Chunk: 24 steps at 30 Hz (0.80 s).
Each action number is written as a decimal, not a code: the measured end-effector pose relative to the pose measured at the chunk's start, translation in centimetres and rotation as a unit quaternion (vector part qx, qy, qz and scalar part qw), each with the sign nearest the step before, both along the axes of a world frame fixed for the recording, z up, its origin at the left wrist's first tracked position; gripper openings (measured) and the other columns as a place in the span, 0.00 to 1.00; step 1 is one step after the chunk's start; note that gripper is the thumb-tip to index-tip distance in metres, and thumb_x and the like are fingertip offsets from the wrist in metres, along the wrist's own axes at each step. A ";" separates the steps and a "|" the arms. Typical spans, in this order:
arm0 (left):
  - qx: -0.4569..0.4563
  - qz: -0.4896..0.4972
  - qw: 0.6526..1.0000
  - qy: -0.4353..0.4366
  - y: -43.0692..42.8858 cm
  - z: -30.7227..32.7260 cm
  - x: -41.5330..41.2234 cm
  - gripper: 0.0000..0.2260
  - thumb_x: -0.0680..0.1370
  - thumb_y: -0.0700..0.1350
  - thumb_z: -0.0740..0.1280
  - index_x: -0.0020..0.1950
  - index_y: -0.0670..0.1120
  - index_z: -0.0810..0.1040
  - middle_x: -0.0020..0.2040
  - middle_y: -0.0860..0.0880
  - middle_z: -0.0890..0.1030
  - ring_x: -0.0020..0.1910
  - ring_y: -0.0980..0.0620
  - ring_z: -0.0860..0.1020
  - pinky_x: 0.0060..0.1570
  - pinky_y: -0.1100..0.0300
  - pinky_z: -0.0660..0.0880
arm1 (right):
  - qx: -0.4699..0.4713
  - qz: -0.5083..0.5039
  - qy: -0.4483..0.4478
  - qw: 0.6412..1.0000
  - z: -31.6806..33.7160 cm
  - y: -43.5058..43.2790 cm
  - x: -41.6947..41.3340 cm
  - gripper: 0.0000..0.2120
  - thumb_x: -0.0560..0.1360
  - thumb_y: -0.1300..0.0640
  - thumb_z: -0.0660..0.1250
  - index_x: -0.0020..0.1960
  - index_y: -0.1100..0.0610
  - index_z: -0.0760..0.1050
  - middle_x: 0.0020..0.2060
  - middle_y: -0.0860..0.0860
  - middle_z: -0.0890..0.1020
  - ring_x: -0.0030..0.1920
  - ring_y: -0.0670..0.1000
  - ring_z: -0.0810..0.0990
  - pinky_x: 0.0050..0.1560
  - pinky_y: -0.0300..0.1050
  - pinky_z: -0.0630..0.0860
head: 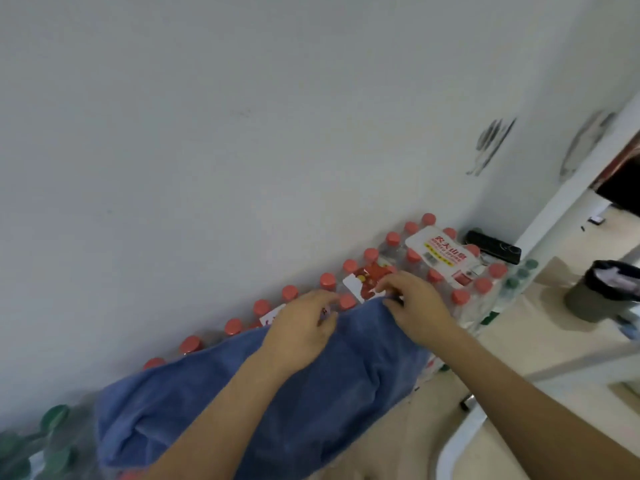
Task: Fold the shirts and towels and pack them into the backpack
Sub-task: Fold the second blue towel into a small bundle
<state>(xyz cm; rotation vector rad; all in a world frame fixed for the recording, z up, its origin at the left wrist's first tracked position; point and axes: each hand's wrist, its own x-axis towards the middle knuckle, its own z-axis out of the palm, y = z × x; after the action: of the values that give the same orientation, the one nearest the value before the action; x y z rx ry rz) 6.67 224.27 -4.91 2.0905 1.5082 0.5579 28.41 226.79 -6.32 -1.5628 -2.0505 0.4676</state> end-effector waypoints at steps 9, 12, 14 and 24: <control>-0.105 -0.080 0.981 -0.144 5.6 1.2 6.9 0.06 0.77 0.38 0.67 0.46 0.47 0.82 0.38 0.53 0.81 0.34 0.58 0.77 0.39 0.61 0.75 | -0.266 -0.034 0.171 0.948 0.6 -2.4 4.6 0.20 0.70 0.52 0.75 0.60 0.48 0.73 0.53 0.44 0.79 0.52 0.41 0.79 0.51 0.39 0.77; -0.128 -0.031 0.962 -0.241 7.0 1.0 6.6 0.12 0.79 0.34 0.62 0.41 0.49 0.77 0.30 0.52 0.76 0.21 0.56 0.71 0.26 0.65 0.69 | -0.283 -0.088 0.195 0.935 -1.5 -3.8 5.9 0.15 0.71 0.52 0.74 0.52 0.60 0.80 0.48 0.57 0.83 0.51 0.57 0.81 0.52 0.55 0.79; -0.125 0.023 0.954 -0.273 7.9 0.5 6.5 0.13 0.80 0.34 0.60 0.40 0.49 0.75 0.28 0.51 0.75 0.19 0.54 0.72 0.22 0.66 0.67 | -0.264 -0.154 0.268 0.914 -1.9 -4.3 6.3 0.08 0.74 0.56 0.71 0.50 0.59 0.82 0.45 0.55 0.85 0.47 0.52 0.83 0.51 0.48 0.79; -0.037 0.185 0.949 -0.252 12.2 -0.1 8.6 0.17 0.77 0.33 0.54 0.42 0.55 0.71 0.37 0.46 0.79 0.28 0.46 0.79 0.33 0.52 0.79 | -0.111 -0.212 0.096 0.966 0.4 1.1 7.9 0.10 0.78 0.49 0.63 0.39 0.51 0.72 0.32 0.45 0.77 0.35 0.47 0.74 0.35 0.40 0.66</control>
<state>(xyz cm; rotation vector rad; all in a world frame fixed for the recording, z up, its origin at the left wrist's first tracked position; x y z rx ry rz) 15.27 236.50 -5.05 1.4524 1.5734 1.0613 36.26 227.86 -5.95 -1.9418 -1.5029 0.6683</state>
